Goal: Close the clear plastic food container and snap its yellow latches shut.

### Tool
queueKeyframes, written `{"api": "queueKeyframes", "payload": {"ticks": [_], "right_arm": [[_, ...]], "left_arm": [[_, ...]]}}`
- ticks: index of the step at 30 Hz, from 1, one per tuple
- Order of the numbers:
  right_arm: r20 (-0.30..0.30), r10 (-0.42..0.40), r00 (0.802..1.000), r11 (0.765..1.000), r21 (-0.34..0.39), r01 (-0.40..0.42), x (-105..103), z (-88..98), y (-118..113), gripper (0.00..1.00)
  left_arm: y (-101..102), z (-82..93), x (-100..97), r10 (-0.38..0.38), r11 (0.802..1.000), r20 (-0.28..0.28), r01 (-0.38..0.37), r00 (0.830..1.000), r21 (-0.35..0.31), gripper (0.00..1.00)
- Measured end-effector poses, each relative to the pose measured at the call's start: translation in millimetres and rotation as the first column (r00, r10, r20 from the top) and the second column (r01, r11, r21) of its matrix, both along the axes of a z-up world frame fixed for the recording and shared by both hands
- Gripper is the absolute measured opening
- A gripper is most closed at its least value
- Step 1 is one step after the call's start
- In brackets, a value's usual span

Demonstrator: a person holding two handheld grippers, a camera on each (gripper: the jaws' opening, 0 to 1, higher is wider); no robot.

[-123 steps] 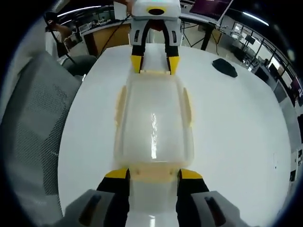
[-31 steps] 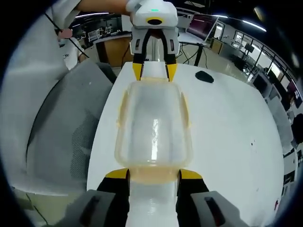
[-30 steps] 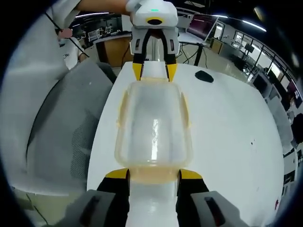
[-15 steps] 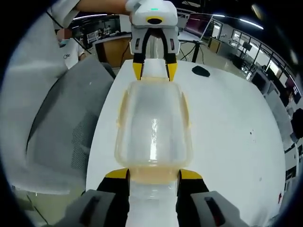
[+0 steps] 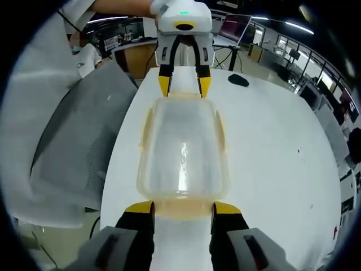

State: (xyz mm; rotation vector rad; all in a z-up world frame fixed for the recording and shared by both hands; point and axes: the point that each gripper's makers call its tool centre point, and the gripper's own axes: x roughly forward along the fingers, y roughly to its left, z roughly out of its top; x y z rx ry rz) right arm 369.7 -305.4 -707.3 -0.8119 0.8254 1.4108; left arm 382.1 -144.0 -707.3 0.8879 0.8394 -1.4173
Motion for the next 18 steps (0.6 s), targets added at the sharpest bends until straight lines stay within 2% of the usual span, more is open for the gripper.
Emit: {"api": "queueKeyframes", "payload": {"ticks": [8, 10, 18], "right_arm": [[0.000, -0.003, 1.000, 1.000, -0.004, 0.003, 1, -4.4, -11, 0.37], [-0.001, -0.009, 1.000, 1.000, -0.004, 0.009, 2, -5.1, -13, 0.37], [0.013, -0.007, 1.000, 1.000, -0.023, 0.007, 5, -12.4, -21, 0.37]], "left_arm": [[-11, -4.8, 1.7, -0.011, 1.000, 0.009, 0.011, 1.000, 0.005, 0.37], [-13, -5.5, 4.3, -0.019, 1.000, 0.027, 0.019, 0.999, 0.002, 0.37], [-22, -12.9, 5.1, -0.008, 1.000, 0.020, 0.008, 1.000, 0.015, 0.37]]}}
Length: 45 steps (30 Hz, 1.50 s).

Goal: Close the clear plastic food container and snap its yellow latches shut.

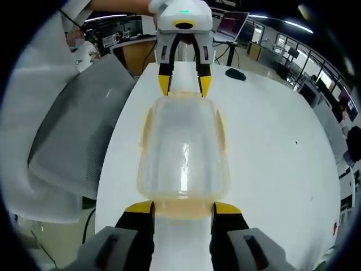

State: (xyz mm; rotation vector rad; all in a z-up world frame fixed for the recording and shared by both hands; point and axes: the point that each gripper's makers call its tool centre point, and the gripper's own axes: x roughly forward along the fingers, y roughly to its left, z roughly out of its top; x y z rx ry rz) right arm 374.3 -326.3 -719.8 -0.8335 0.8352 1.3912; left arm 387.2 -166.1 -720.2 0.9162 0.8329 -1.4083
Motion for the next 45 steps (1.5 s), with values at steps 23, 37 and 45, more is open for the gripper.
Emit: {"api": "queueKeyframes", "payload": {"ticks": [23, 37, 45], "right_arm": [[-0.013, 0.003, 1.000, 1.000, -0.022, -0.003, -2, -20.3, 0, 0.37], [-0.016, 0.011, 1.000, 1.000, -0.024, -0.011, 0, -24.3, 0, 0.37], [-0.005, 0.011, 1.000, 1.000, -0.024, -0.011, 1, -24.8, 0, 0.38]], "left_arm": [[2, -21.0, -2.1, -0.007, 0.999, -0.023, 0.008, 1.000, 0.033, 0.37], [2, -22.5, -1.2, 0.010, 1.000, -0.026, -0.009, 1.000, 0.028, 0.37], [2, -23.1, -1.2, 0.014, 1.000, -0.024, -0.014, 1.000, 0.021, 0.37]]}}
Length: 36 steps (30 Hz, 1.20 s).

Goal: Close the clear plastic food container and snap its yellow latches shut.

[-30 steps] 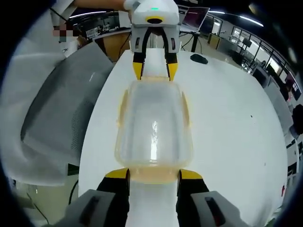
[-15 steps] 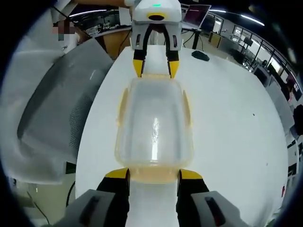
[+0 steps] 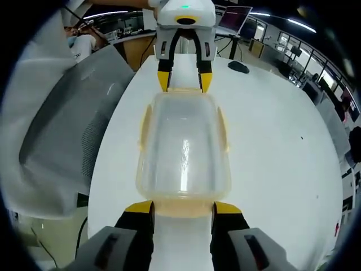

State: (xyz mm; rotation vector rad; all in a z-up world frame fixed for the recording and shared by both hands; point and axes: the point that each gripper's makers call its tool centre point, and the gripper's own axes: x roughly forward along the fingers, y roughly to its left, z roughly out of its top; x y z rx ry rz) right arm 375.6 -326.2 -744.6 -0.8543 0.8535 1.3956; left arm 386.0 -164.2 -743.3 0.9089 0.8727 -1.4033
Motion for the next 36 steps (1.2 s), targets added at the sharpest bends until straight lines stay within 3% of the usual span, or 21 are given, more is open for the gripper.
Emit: {"api": "queueKeyframes", "payload": {"ticks": [12, 15, 21, 31, 36], "right_arm": [[-0.014, -0.013, 1.000, 1.000, -0.017, 0.013, -1, -1.3, 2, 0.42], [-0.013, -0.008, 1.000, 1.000, -0.025, 0.008, -2, -1.3, 0, 0.41], [-0.015, -0.011, 1.000, 1.000, -0.014, 0.010, -1, 2.7, 2, 0.43], [-0.022, -0.020, 1.000, 1.000, 0.006, 0.020, -4, 9.8, 2, 0.43], [-0.044, -0.069, 0.997, 0.995, 0.071, 0.072, -5, 24.2, 12, 0.42]], "left_arm": [[3, -1.8, 0.6, -0.026, 1.000, 0.013, 0.026, 1.000, 0.010, 0.38], [7, -2.9, -0.9, -0.045, 0.999, 0.012, 0.044, 0.999, 0.017, 0.44], [14, 0.7, -0.6, 0.034, 0.999, -0.012, -0.034, 0.999, 0.001, 0.47], [18, 5.2, -1.3, 0.081, 0.997, -0.019, -0.081, 0.996, -0.007, 0.46], [12, 12.8, 3.7, 0.208, 0.975, -0.065, -0.212, 0.976, -0.060, 0.43]]}}
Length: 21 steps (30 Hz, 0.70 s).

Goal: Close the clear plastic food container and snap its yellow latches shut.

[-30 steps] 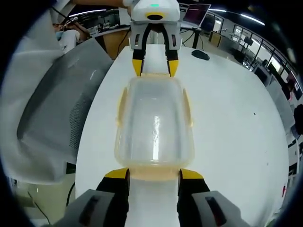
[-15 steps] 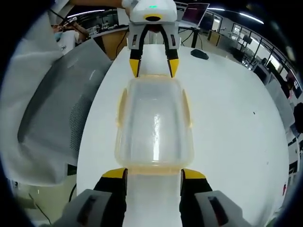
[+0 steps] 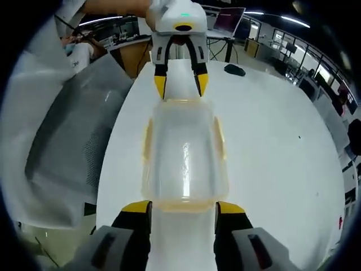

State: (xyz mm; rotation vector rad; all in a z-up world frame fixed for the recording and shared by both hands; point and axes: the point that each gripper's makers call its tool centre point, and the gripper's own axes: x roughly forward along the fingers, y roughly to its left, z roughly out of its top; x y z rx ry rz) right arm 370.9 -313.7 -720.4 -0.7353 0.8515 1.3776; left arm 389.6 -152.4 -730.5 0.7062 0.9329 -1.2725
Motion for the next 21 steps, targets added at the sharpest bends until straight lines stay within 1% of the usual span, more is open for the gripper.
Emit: {"api": "queueKeyframes", "payload": {"ticks": [3, 6, 7, 8, 9, 11, 12, 14, 16, 17, 18, 19, 21], "right_arm": [[0.000, -0.045, 0.999, 0.999, 0.028, 0.045, 3, 6.6, 4, 0.41], [0.007, -0.107, 0.994, 0.994, 0.037, 0.106, 9, 9.3, 5, 0.37], [0.008, -0.114, 0.993, 0.993, 0.038, 0.114, 9, 9.4, 5, 0.37], [0.005, -0.141, 0.990, 0.989, 0.038, 0.141, 11, 9.4, 5, 0.37], [-0.002, -0.161, 0.987, 0.986, 0.041, 0.161, 11, 9.3, 5, 0.39], [-0.018, -0.188, 0.982, 0.981, 0.035, 0.188, 9, 7.9, 5, 0.38], [-0.023, -0.203, 0.979, 0.979, 0.032, 0.203, 8, 6.4, 5, 0.38], [-0.030, -0.233, 0.972, 0.972, 0.026, 0.233, 6, 4.6, 4, 0.39], [-0.027, -0.263, 0.964, 0.964, 0.026, 0.264, 7, 3.9, 4, 0.39], [-0.030, -0.300, 0.953, 0.954, 0.017, 0.301, 7, 3.1, 2, 0.39], [-0.030, -0.316, 0.948, 0.948, 0.017, 0.317, 8, 2.9, 1, 0.39], [-0.021, -0.338, 0.941, 0.941, 0.012, 0.338, 10, 2.9, -1, 0.39], [0.000, -0.344, 0.939, 0.939, -0.001, 0.344, 11, 3.0, -2, 0.39]], "left_arm": [[2, 0.0, 3.5, 0.058, 0.998, -0.010, -0.058, 0.998, 0.001, 0.40], [2, -0.7, 2.5, 0.082, 0.997, -0.022, -0.082, 0.996, -0.003, 0.40], [2, -0.6, 1.8, 0.093, 0.996, -0.032, -0.093, 0.995, -0.006, 0.41], [0, 0.4, -0.6, 0.109, 0.994, -0.053, -0.111, 0.993, -0.019, 0.42], [-1, 1.3, -1.1, 0.120, 0.992, -0.059, -0.121, 0.991, -0.030, 0.43], [-2, 3.6, -1.2, 0.142, 0.988, -0.072, -0.145, 0.987, -0.049, 0.42], [-4, 5.4, -2.9, 0.165, 0.983, -0.094, -0.172, 0.982, -0.066, 0.43], [-4, 7.0, -2.1, 0.166, 0.982, -0.090, -0.172, 0.982, -0.071, 0.43], [-4, 7.2, 0.0, 0.195, 0.977, -0.090, -0.201, 0.977, -0.071, 0.42], [-4, 7.1, 1.6, 0.217, 0.971, -0.101, -0.225, 0.971, -0.077, 0.41], [-4, 7.1, 2.9, 0.228, 0.968, -0.103, -0.237, 0.968, -0.079, 0.40], [-4, 6.5, 5.4, 0.254, 0.961, -0.108, -0.263, 0.961, -0.079, 0.39], [-4, 5.9, 7.3, 0.280, 0.954, -0.122, -0.291, 0.952, -0.080, 0.38]]}}
